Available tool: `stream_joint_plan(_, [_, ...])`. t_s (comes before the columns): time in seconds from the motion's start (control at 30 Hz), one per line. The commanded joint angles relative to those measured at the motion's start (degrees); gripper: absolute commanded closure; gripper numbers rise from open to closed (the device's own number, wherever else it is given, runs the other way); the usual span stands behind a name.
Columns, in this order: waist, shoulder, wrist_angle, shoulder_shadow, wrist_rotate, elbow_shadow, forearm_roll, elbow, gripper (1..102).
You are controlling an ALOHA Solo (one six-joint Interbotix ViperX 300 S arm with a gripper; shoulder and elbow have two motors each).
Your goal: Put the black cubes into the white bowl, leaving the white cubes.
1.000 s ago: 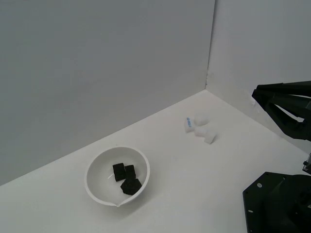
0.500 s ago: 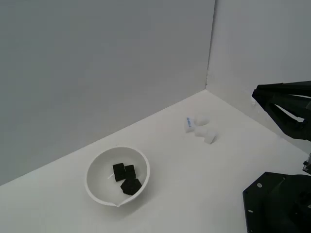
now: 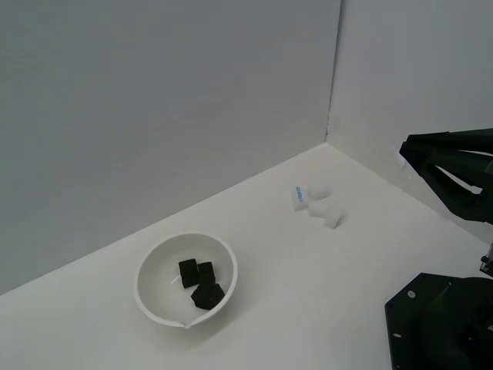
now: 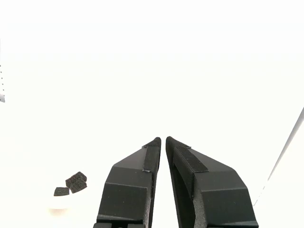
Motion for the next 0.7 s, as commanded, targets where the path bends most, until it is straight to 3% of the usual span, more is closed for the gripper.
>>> stream_joint_plan(0.0, [0.7, 1.1, 0.4, 1.1, 0.9, -0.3, -0.2, -0.4, 100])
stream_joint_plan(0.67, [0.7, 1.1, -0.4, 1.1, 0.9, 0.2, -0.3, 0.3, 100])
